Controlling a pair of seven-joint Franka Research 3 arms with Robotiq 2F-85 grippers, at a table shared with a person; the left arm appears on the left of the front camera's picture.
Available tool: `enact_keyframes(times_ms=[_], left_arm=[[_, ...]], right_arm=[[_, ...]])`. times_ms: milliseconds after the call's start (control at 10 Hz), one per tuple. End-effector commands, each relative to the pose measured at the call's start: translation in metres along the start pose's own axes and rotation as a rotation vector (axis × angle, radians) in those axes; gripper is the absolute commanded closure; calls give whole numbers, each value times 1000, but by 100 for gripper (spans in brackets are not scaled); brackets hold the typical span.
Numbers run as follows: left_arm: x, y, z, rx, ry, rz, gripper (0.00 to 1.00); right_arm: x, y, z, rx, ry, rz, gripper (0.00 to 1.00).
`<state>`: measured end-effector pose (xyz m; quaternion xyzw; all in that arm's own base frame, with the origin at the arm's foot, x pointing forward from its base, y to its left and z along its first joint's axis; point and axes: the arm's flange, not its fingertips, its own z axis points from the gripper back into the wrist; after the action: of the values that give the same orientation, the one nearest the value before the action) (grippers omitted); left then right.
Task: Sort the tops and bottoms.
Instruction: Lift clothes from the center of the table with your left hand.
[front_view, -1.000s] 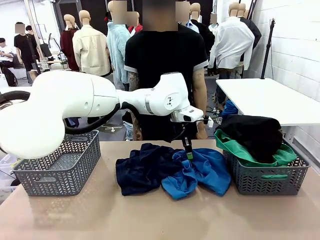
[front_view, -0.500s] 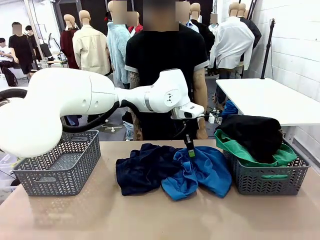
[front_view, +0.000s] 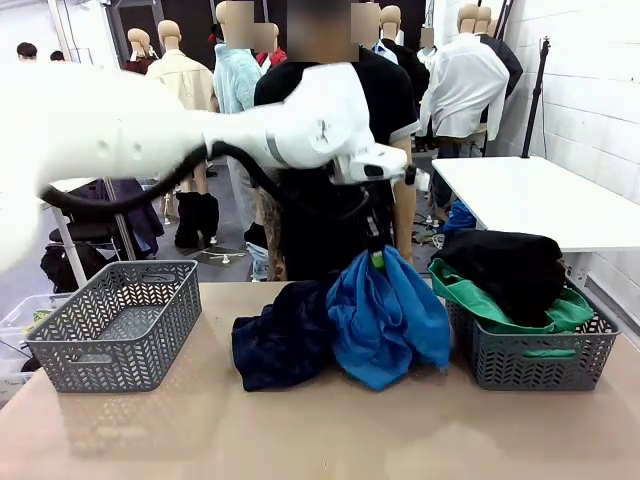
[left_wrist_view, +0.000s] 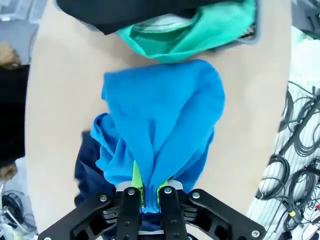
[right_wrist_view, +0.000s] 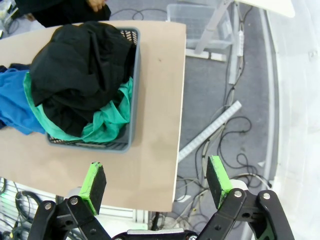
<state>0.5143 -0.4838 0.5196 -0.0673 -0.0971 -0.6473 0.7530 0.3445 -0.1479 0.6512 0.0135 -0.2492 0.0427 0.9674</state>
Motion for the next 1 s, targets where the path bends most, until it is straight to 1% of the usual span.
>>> enact_keyframes(times_ms=[0,100,200,300,500,600,700,800,900], left_arm=[[-37,-43,65,61,-44,-19,100],[-47,-57,101,116,-77,-19,100],[-59,-66,143,152,-143,28,100],[-76,-80,181,190,-180,64,100],[-115,-106,247,311,-244,149,100],[-131,-114,275,310,-305,180,100],[-145,-122,296,336,-353,202,100],[-164,-131,315,356,-411,231,100],[-185,-137,328,349,-454,251,100]], right_arm=[[0,-1,0,10,7,5,0],[0,-1,0,10,7,5,0],[0,-1,0,10,7,5,0],[0,-1,0,10,7,5,0],[0,-1,0,10,7,5,0],[0,-1,0,10,7,5,0],[0,-1,0,10,7,5,0],[0,-1,0,10,7,5,0],[0,-1,0,10,7,5,0]])
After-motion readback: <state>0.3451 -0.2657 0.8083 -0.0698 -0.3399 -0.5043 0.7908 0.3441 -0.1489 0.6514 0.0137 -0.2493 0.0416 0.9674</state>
